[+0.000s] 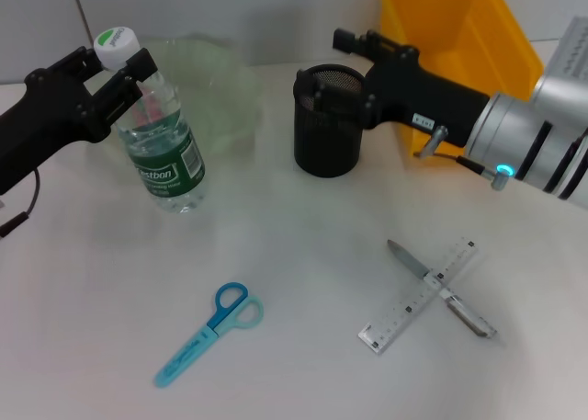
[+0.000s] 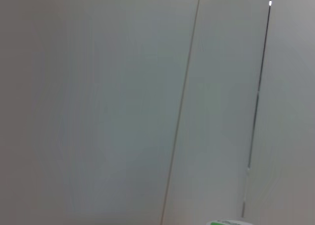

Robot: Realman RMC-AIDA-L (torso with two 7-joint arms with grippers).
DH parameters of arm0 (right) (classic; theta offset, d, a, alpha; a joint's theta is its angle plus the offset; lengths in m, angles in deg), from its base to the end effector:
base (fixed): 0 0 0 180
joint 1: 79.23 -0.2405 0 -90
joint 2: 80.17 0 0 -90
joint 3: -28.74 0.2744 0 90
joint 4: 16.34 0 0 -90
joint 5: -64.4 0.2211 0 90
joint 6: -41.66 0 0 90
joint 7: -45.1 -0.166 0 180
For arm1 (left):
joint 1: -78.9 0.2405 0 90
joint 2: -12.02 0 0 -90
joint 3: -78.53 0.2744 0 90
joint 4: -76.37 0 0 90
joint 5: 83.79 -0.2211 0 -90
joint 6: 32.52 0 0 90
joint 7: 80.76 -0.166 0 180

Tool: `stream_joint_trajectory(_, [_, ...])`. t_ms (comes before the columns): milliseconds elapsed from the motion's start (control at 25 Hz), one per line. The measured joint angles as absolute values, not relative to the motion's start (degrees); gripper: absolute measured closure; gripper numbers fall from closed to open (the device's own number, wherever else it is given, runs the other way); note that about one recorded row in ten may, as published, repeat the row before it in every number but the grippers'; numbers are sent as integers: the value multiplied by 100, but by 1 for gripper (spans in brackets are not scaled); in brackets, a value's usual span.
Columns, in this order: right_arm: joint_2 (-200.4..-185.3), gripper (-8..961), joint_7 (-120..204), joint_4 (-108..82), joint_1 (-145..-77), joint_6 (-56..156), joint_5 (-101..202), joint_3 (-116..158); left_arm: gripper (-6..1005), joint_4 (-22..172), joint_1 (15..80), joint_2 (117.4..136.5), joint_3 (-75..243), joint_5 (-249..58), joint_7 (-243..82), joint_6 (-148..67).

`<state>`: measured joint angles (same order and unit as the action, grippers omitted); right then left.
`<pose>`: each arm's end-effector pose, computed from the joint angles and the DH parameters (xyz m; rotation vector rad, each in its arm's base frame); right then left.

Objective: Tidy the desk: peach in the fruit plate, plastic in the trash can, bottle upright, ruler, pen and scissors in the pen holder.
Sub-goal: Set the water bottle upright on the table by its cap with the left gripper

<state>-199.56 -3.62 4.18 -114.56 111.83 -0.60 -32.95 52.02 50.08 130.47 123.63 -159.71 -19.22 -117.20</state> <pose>0.2238 0.4126 -0.0532 -2.2961 0.3280 0.9757 -0.2563 0.3787 -0.0016 -2.2102 -0.4961 -1.2042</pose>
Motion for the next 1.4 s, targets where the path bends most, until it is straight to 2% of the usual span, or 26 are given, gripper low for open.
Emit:
stream_joint_trajectory(360, [-19955,145,-327,414,-11453,11182,169,-3230,555,5985,4811,13075,12396,-15722,-2940,-11443])
stream_joint_trajectory(1400, [-19953,144,-314,413,-11518,11162,183,-3263,555,6515,4699,13107,12376,-15734,-4116,-11131])
